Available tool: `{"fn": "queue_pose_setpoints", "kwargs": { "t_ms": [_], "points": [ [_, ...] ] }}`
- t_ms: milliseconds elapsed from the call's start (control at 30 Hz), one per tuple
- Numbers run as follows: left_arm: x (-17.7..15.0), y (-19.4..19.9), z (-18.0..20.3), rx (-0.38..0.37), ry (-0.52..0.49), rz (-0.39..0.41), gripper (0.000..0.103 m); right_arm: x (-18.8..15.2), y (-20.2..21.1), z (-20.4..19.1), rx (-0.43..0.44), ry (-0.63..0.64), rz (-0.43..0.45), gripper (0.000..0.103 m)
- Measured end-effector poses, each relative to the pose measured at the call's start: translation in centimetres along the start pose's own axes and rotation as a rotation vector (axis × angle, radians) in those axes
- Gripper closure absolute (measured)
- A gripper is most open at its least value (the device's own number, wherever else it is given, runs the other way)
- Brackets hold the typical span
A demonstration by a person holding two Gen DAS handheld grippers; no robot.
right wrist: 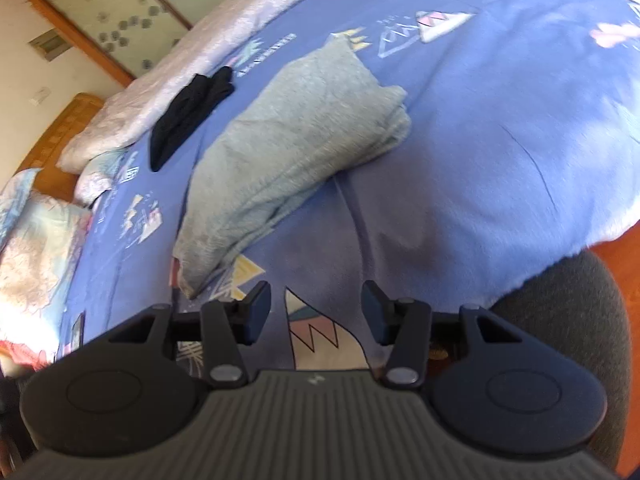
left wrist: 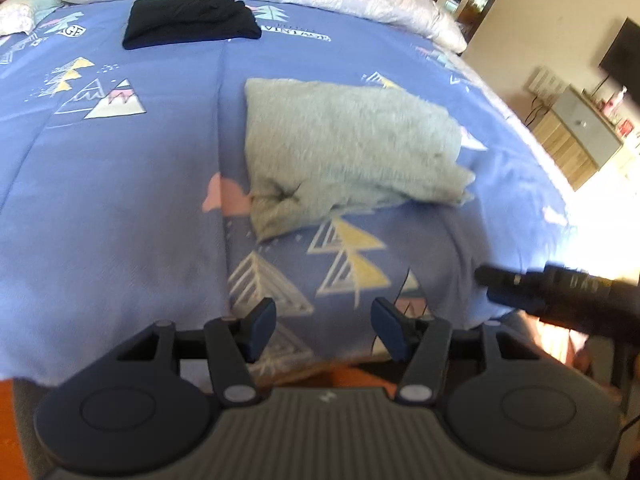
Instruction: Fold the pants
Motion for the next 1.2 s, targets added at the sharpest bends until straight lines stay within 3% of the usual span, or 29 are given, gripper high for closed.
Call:
{"fn": "queue_pose_setpoints", "kwargs": {
  "t_ms": [167,367,500,667,767,867,1000,1200],
  "points": [
    [-0.3,2.2,-0.9,0.047,0.011,0.068,0.046,-0.2,0.6,-1.6,-0.013,0.049,0.057,0.050],
    [0.8,1.4,-2.4,0.117,0.028,0.050,0.041,-0.5,-0.2,-2.9,-0.061,0.195,0.102,0.050],
    [2.8,-0.3,-2.4,0.235,0.038,0.019,0.041,-0.2,0.1,-2.3,-0.066,0.213,0.142,0.050],
    [3.3,-1.3,-1.0,0.283,-0.011,0.021,0.041,0.3,-0.7,-1.6,-0.029,0.203,0.103,0.050],
    [3.4,-2.4,-0.7,0.273,-0.013,-0.008,0.040,0.4,-0.9,-1.3,-0.015,0.193,0.083,0.050],
    [3.5,-3.2,-0.3,0.301,-0.037,-0.017,0.024,0.5,-0.9,-0.8,-0.017,0.173,0.081,0.050],
    [3.7,-3.8,0.3,0.351,-0.079,-0.022,0.023,0.7,-0.7,-0.3,-0.020,0.135,0.092,0.050],
    [3.5,-3.8,0.1,0.375,-0.087,-0.015,0.011,0.6,-0.4,-0.1,-0.039,0.152,0.110,0.050]
  ]
}}
Point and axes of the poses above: each gripper's, at about its wrist camera, not at the fingertips, and y roughly against the way its jaws point, z to its right, x to its top, the point moved 1 cm from there along -y, roughly the way its jaws point, and after that the axes turned 2 degrees about -y, right-handed, at the moved point
